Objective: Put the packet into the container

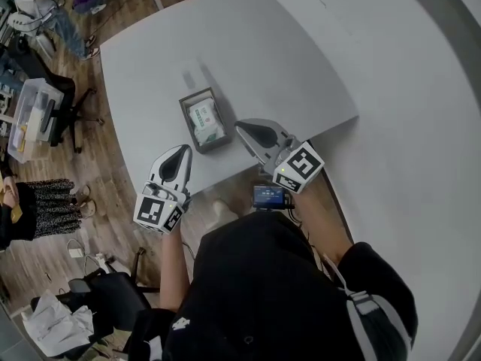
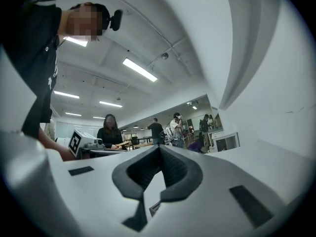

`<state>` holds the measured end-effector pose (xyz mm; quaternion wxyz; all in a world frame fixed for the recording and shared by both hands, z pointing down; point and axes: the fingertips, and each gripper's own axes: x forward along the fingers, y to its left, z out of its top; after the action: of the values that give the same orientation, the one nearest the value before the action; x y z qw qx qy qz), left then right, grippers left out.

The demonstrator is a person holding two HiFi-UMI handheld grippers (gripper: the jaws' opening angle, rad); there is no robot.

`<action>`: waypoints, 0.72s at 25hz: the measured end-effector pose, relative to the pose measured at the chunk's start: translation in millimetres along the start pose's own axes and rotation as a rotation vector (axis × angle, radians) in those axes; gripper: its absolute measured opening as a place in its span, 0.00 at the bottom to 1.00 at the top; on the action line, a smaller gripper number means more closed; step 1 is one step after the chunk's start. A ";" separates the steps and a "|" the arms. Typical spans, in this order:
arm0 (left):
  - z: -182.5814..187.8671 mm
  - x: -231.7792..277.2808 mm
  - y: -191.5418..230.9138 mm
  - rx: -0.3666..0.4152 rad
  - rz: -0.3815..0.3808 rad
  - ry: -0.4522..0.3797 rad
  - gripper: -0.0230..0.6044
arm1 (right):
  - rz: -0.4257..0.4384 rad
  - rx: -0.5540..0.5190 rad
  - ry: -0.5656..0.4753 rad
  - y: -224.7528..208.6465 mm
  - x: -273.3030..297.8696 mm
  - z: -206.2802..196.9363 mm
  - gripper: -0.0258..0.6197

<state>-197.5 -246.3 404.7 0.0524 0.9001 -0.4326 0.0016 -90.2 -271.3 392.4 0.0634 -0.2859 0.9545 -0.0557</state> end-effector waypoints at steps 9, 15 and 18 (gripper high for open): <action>4.1 0.0 -11.0 0.006 0.016 -0.006 0.05 | 0.011 -0.040 0.047 3.2 -8.2 -1.0 0.07; 5.1 1.1 -17.6 0.007 0.016 -0.010 0.05 | 0.018 -0.060 0.060 2.6 -9.3 1.1 0.07; 5.5 -0.5 -18.9 0.008 0.019 -0.011 0.05 | 0.016 -0.056 0.058 1.9 -10.5 -0.3 0.07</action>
<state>-183.3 -234.7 397.4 0.0463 0.8962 -0.4412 -0.0013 -82.5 -263.9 393.3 0.0284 -0.2780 0.9595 -0.0368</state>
